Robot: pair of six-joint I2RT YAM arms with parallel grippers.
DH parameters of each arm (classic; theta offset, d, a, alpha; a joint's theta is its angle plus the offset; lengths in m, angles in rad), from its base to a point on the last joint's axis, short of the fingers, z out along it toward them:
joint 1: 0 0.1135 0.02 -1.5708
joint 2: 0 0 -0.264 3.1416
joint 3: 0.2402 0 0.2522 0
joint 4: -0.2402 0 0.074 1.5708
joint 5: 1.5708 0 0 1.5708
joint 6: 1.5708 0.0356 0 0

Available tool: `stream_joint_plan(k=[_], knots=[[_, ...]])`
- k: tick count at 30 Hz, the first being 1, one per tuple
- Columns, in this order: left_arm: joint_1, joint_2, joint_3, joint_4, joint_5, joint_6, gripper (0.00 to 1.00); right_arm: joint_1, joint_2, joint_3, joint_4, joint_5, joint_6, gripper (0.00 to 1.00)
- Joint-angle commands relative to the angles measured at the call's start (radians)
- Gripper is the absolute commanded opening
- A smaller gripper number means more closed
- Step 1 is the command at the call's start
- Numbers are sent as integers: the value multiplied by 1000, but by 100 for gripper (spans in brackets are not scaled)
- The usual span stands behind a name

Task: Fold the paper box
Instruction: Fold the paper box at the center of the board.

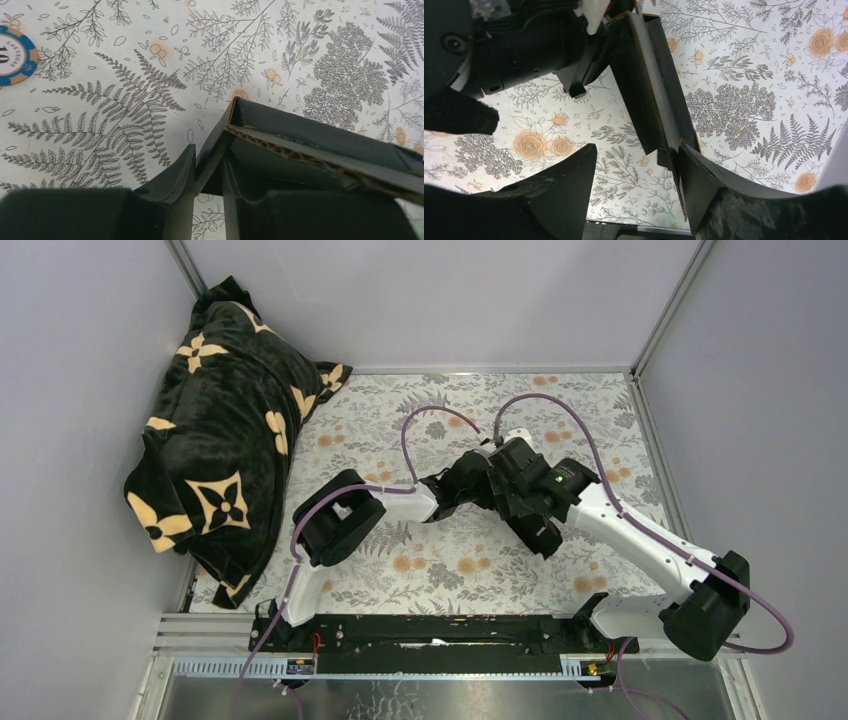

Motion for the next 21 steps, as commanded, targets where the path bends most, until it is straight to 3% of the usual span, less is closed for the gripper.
stream_joint_plan(k=[1, 12, 21], knots=[[5, 23, 8, -179, -114, 50, 20, -38, -50, 4, 8, -6, 62, 69], [1, -5, 36, -403, -155, 108, 21, -121, -96, -46, 29, -34, 74, 71], [-9, 32, 145, -602, -216, 181, 21, -176, -152, -79, 34, -37, 68, 74]])
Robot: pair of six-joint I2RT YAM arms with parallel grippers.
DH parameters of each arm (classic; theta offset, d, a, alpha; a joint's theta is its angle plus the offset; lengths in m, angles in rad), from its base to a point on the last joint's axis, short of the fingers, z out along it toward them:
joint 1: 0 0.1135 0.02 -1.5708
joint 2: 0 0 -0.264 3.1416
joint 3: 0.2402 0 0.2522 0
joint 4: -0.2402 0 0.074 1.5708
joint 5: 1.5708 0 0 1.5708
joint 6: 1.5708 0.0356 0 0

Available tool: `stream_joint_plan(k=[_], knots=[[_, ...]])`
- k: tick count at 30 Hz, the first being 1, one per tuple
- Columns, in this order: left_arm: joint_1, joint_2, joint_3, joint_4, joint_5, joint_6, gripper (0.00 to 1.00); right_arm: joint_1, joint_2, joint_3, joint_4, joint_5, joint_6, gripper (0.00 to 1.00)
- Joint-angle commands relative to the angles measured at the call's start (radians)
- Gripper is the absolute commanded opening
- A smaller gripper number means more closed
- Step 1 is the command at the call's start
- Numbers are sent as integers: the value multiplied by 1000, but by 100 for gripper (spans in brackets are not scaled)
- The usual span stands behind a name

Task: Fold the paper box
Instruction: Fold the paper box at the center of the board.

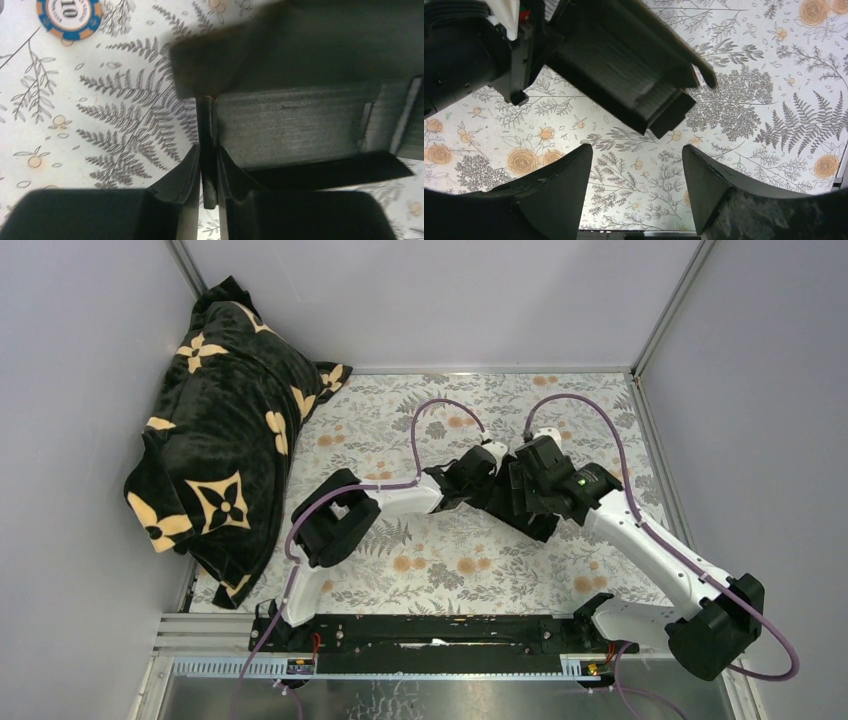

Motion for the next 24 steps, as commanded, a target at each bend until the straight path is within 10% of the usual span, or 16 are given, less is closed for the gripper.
stream_joint_plan(k=[1, 4, 13, 24], knots=[[-5, 53, 42, -264, -88, 87, 21, -48, -65, 4, -9, -15, 13, 77], [-10, 49, 59, -305, -98, 108, 22, -85, -95, 14, -13, -25, -4, 85], [-69, 28, 44, -340, -193, 211, 22, -97, -160, -55, 14, -178, -21, 57], [-98, 13, -31, -202, -287, 296, 22, -98, -157, -72, 33, -281, -18, 56]])
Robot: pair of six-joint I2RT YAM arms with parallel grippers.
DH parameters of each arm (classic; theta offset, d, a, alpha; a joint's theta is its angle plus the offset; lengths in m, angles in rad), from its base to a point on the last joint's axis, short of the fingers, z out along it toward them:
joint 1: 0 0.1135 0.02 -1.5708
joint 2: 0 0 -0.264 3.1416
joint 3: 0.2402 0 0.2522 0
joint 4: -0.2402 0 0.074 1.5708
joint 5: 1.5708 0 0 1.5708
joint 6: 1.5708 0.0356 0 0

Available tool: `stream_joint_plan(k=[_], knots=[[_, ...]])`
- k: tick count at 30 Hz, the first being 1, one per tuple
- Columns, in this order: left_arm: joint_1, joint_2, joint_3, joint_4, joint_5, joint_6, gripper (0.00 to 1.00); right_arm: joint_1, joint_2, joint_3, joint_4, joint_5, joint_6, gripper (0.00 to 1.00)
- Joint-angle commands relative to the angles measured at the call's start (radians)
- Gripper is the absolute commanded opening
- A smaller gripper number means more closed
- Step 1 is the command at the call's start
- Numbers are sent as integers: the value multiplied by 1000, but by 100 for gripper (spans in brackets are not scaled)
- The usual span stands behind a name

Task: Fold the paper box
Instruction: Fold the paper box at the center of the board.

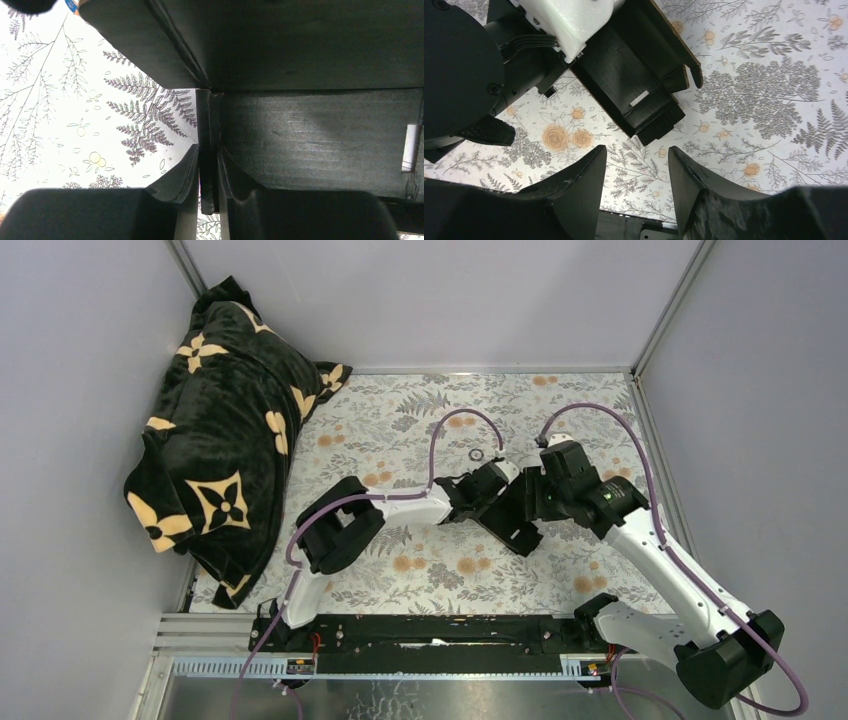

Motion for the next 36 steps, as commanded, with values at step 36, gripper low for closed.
stream_joint_plan(k=[36], knots=[[-87, -101, -164, 238, 184, 210, 33, -3, -11, -33, 48, -123, 4, 60]])
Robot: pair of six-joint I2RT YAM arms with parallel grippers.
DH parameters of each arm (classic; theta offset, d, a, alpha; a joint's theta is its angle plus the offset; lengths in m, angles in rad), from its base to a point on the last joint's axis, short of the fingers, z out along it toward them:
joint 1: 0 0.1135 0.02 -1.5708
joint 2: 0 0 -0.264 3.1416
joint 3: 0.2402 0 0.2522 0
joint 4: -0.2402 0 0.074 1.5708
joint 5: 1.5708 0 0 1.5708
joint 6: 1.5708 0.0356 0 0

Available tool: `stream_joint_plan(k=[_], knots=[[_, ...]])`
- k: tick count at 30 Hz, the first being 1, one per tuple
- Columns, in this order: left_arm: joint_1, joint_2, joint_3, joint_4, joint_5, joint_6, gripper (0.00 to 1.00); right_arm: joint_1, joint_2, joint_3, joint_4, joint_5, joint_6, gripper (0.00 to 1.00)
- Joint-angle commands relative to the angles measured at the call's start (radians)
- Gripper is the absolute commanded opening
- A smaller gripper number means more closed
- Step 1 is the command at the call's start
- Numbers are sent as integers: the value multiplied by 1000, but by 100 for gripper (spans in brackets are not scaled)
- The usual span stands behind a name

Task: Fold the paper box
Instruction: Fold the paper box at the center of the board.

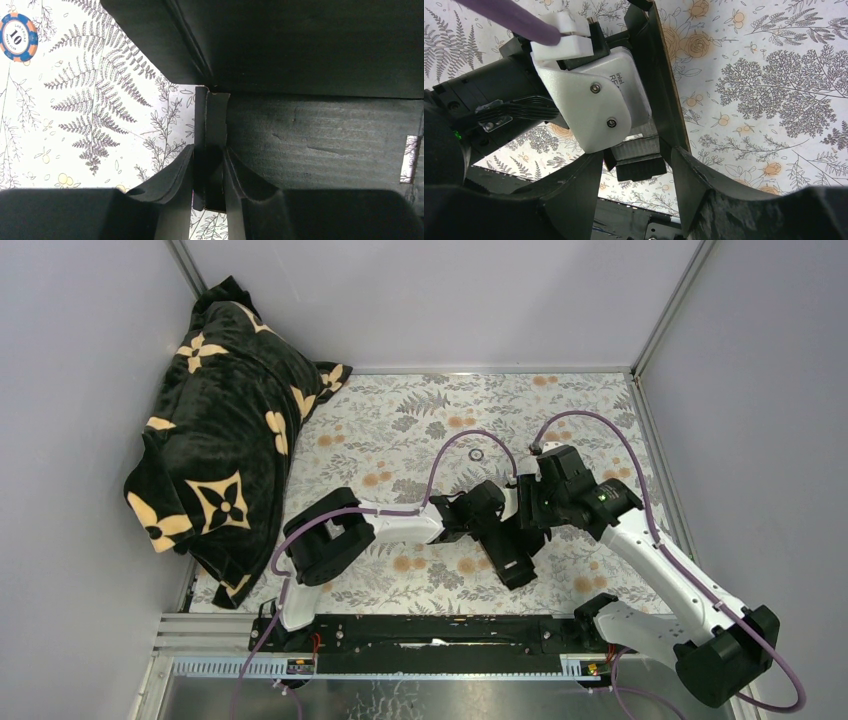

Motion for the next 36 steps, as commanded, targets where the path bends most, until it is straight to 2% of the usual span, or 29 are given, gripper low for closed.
stream_joint_plan(k=[1, 14, 20, 25, 29, 36], knots=[[-4, 1, 19, 69, 45, -8, 33, -4, -22, 18, 30, -26, 0, 60], [7, -9, 7, 122, 54, -46, 36, -3, -35, 18, 27, -34, -2, 60], [9, 19, 18, 153, 29, -48, 19, -4, -39, 18, 27, -36, -3, 60], [9, 49, 45, 148, 27, -47, 10, -3, -38, 18, 28, -36, -2, 60], [9, 60, 46, 155, 19, -48, 9, -4, -38, 19, 28, -35, -2, 60], [-8, 94, 39, 157, -92, -14, 9, -3, -43, 26, 22, -24, -6, 60]])
